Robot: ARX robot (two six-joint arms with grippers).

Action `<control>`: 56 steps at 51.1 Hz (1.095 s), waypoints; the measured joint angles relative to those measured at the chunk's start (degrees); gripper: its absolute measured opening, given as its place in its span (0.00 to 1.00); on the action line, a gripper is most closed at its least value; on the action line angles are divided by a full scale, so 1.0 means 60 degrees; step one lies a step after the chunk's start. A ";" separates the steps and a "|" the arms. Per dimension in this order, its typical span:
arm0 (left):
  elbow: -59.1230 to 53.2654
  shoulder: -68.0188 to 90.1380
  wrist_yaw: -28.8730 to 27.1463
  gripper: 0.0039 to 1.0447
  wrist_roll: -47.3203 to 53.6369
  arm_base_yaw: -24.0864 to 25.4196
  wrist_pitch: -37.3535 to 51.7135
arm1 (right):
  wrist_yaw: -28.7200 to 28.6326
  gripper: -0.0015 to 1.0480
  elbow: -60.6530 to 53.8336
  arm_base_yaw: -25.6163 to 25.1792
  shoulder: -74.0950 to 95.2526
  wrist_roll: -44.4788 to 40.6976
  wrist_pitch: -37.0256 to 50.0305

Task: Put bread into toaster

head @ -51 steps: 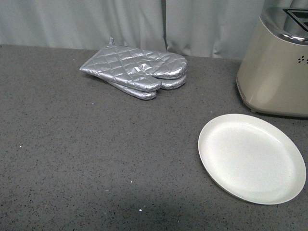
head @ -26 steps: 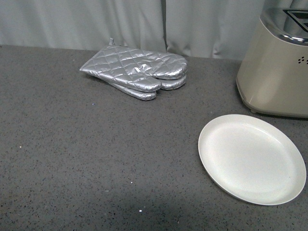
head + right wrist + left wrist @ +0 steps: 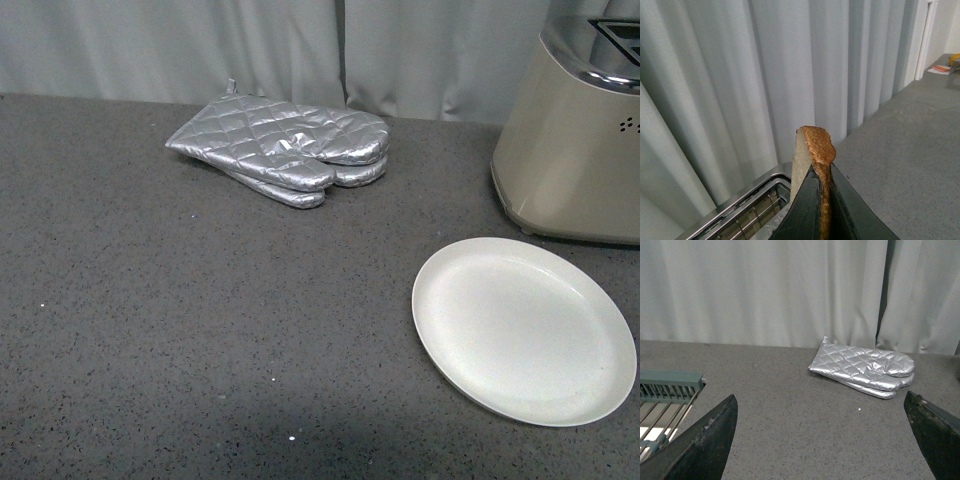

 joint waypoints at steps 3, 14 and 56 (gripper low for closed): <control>0.0000 0.0000 0.0000 0.94 0.0000 0.0000 0.0000 | 0.0120 0.02 0.0069 -0.0011 0.0157 -0.0044 0.0171; 0.0000 0.0000 0.0000 0.94 0.0000 0.0000 0.0000 | 0.0525 0.02 0.0448 0.0004 0.0597 -0.0594 0.1053; 0.0000 -0.0004 0.0000 0.94 0.0000 0.0000 0.0000 | 0.2051 0.02 0.1173 -0.0135 0.1111 0.0852 -0.1180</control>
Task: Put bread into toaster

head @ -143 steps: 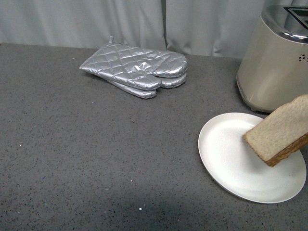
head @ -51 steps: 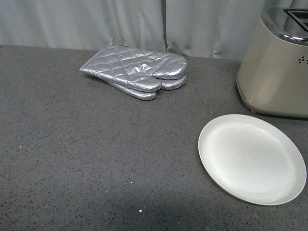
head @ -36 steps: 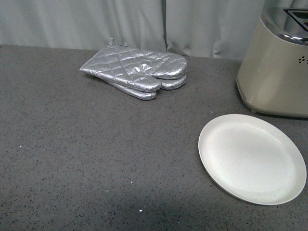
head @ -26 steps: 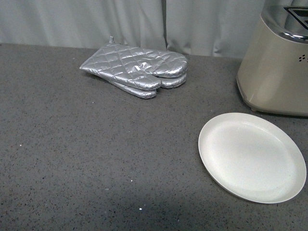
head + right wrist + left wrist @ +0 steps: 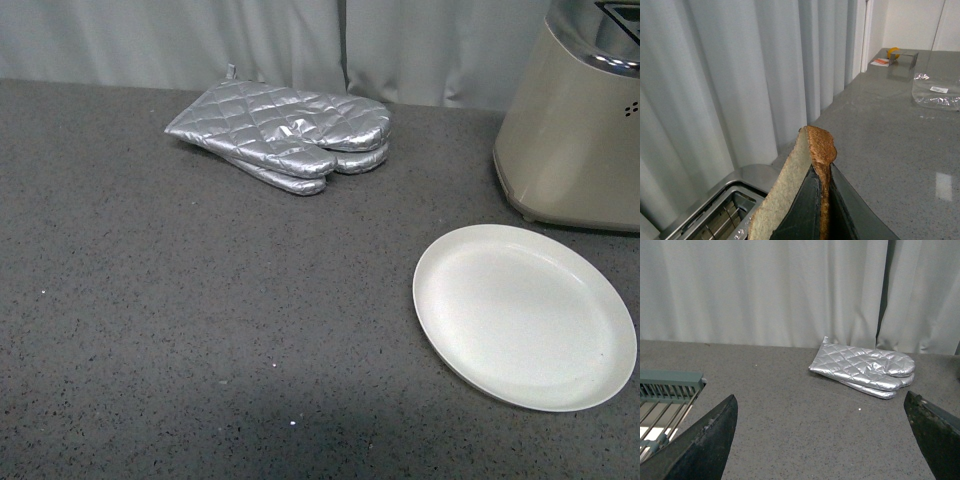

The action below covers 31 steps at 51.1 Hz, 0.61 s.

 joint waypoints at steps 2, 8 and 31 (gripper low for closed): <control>0.0000 0.0004 0.0000 0.94 0.0000 0.0000 0.0000 | 0.0040 0.02 0.0040 -0.0004 0.0029 0.0015 0.0033; 0.0000 0.0004 0.0000 0.94 0.0000 0.0000 0.0000 | 0.0102 0.02 0.0153 -0.0004 0.0135 0.0000 0.0095; 0.0000 0.0000 0.0000 0.94 0.0000 0.0000 0.0000 | 0.0390 0.02 0.1060 0.0244 0.0754 -0.0208 0.0131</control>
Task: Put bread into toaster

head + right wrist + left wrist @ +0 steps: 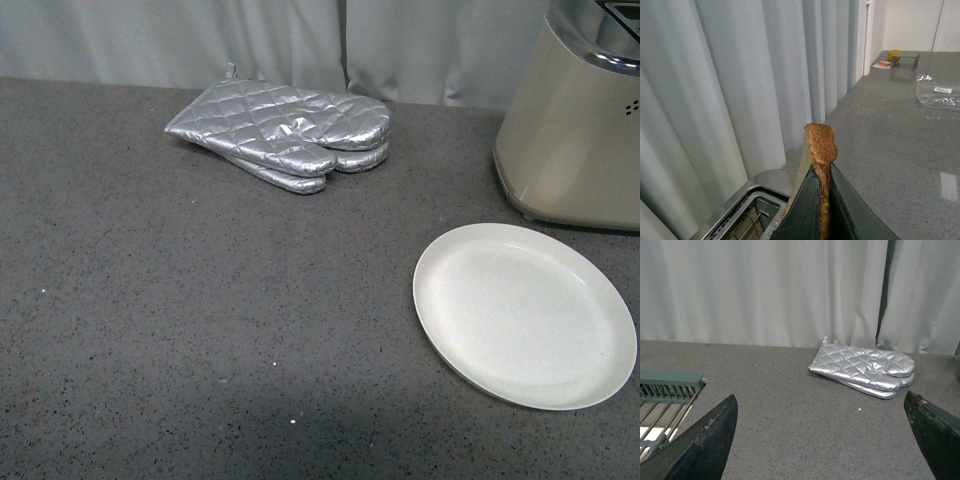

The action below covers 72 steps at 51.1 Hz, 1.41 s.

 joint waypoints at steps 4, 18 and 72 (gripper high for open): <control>0.0000 0.0000 0.0000 0.94 0.0000 0.0000 0.0000 | 0.0073 0.02 0.0149 0.0066 0.0087 -0.0022 -0.0244; 0.0000 0.0004 0.0000 0.94 0.0000 0.0000 0.0000 | 0.0168 0.02 0.0288 0.0098 0.0219 0.0554 -0.1239; 0.0000 0.0004 0.0015 0.94 0.0004 0.0000 0.0000 | -1.0772 0.50 -0.7836 -0.0521 -0.7836 -0.1537 0.0433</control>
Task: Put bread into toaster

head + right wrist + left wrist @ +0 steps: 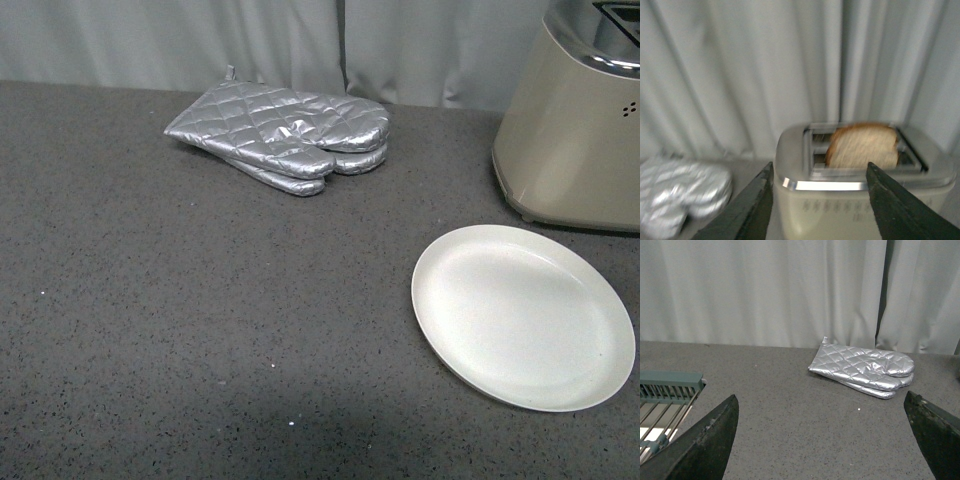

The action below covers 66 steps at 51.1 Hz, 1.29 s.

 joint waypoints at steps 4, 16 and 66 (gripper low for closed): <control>0.0000 0.0000 -0.0011 0.94 -0.0004 0.0000 0.0000 | -0.0058 0.33 -0.2350 0.0084 -0.3402 -0.0168 -0.2215; 0.0000 -0.0007 -0.0004 0.94 0.0000 0.0000 0.0000 | -0.1683 0.01 -0.2940 -0.1501 -1.0229 -0.0277 -0.7329; 0.0000 -0.0007 -0.0018 0.94 0.0000 0.0000 0.0000 | -0.1712 0.91 -0.2943 -0.1515 -1.0255 -0.0284 -0.7337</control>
